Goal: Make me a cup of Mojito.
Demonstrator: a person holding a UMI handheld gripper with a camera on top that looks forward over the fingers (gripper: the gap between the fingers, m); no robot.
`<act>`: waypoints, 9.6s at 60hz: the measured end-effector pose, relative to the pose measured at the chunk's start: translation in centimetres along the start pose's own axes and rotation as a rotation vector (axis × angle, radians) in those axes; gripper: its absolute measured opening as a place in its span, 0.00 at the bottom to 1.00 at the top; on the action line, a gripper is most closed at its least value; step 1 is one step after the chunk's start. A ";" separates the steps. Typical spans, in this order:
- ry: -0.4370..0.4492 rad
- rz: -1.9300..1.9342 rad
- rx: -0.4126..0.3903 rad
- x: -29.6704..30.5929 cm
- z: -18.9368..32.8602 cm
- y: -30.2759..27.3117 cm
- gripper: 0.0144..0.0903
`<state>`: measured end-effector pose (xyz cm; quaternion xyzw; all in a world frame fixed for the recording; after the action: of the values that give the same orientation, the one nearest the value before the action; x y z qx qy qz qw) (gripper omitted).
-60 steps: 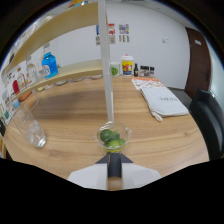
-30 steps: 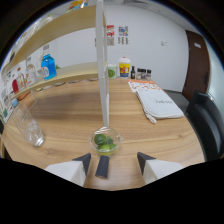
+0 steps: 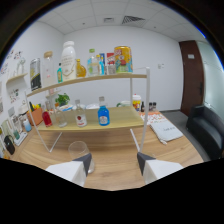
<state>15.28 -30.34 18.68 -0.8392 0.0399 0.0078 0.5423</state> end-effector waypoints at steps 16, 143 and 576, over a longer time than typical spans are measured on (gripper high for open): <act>-0.062 -0.020 -0.055 -9.1 -0.4 4.7 0.95; 0.214 -0.654 -0.070 -0.4 9.1 -1.5 0.26; -0.444 1.153 0.315 -17.8 4.0 -12.1 0.48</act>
<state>-1.41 -20.70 29.04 -0.5716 0.3724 0.4664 0.5631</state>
